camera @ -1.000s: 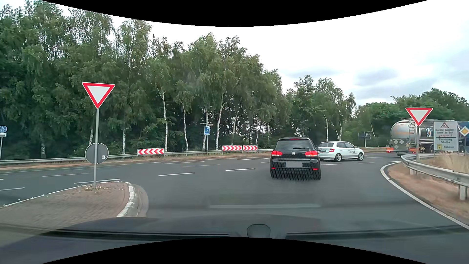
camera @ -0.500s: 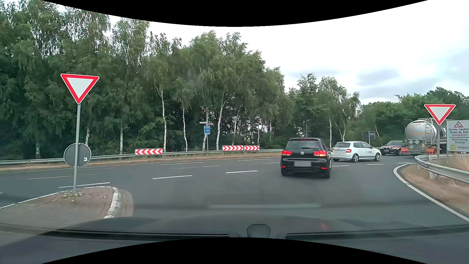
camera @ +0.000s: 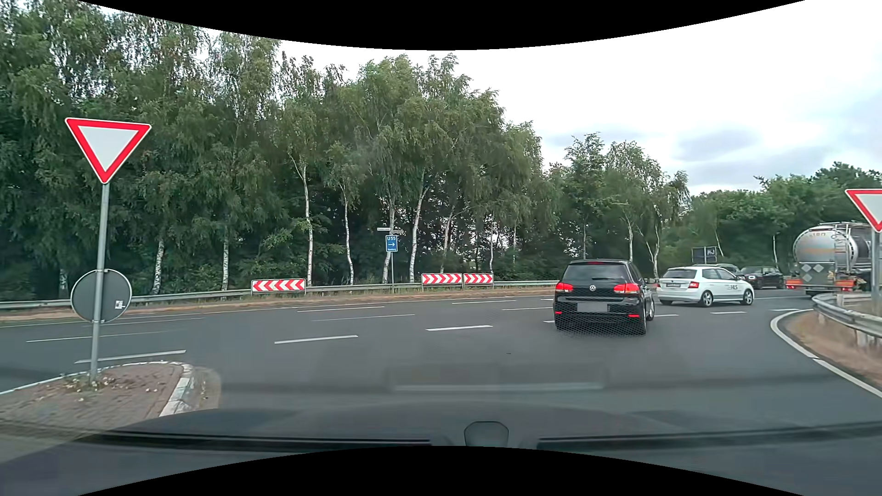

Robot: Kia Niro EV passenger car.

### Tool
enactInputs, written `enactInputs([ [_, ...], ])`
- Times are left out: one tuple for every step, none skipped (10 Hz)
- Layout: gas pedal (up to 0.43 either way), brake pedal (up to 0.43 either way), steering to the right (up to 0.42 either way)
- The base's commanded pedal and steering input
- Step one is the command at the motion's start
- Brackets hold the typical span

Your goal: Follow the waypoints while adhering to traffic rules and regulations

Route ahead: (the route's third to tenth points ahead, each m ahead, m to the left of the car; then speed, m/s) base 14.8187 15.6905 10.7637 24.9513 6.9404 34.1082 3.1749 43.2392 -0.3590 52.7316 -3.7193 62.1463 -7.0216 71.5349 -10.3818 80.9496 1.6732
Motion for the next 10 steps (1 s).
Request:
enactInputs([
  [0.0, 0.0, -0.066],
  [0.0, 0.0, -0.07],
  [0.0, 0.0, -0.075],
  [0.0, 0.0, -0.078],
  [0.0, 0.0, -0.086],
  [0.0, 0.0, -0.097],
  [0.0, 0.0, -0.107],
  [0.0, 0.0, -0.12],
  [0.0, 0.0, -0.131],
  [0.0, 0.0, -0.14],
])
